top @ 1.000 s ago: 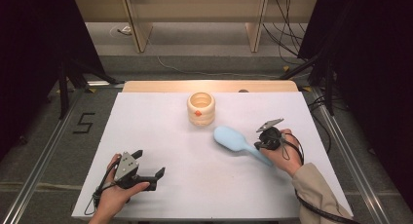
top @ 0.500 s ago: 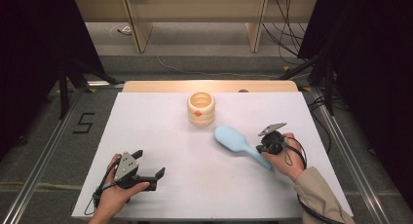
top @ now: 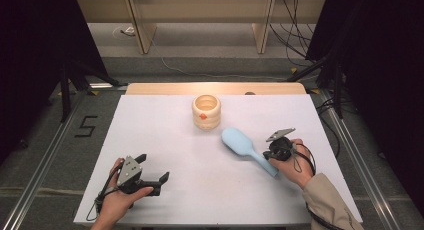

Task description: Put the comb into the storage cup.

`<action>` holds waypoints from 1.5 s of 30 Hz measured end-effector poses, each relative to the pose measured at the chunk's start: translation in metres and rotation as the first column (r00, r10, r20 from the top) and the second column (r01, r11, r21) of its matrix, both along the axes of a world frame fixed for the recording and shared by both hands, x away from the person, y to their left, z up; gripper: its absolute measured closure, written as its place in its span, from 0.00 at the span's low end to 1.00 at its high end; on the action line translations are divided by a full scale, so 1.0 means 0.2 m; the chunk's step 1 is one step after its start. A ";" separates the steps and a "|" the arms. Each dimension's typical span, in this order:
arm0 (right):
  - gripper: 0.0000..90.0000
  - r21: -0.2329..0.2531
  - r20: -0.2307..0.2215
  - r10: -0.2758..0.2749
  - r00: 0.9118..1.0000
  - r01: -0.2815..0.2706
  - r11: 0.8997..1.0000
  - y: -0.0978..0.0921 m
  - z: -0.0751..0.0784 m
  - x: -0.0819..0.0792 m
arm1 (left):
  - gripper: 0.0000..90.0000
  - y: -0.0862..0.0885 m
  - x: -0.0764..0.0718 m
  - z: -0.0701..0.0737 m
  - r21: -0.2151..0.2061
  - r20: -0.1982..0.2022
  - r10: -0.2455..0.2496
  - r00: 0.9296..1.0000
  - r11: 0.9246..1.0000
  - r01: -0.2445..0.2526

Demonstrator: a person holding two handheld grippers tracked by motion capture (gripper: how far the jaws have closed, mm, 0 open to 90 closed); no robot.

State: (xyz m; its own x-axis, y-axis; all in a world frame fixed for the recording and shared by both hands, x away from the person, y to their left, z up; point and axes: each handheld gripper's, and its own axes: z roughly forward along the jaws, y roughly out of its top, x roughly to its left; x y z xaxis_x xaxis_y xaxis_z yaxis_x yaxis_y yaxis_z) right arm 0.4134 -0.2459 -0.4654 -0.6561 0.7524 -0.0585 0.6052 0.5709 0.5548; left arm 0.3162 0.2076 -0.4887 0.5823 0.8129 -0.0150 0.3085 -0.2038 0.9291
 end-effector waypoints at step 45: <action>0.18 0.472 0.360 -0.102 0.927 -0.087 0.877 -0.20 0.18 -0.13 | 0.00 0.01 0.01 0.00 0.001 0.007 0.004 1.000 1.000 -0.004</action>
State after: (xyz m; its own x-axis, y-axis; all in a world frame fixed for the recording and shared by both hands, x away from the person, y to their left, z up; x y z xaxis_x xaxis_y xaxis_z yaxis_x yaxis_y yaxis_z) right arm 0.3873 -0.2867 -0.4292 -0.6525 0.7544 0.0717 0.3096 0.1791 0.9338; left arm 0.3173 0.2087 -0.4887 0.5787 0.8155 -0.0107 0.3031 -0.2029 0.9311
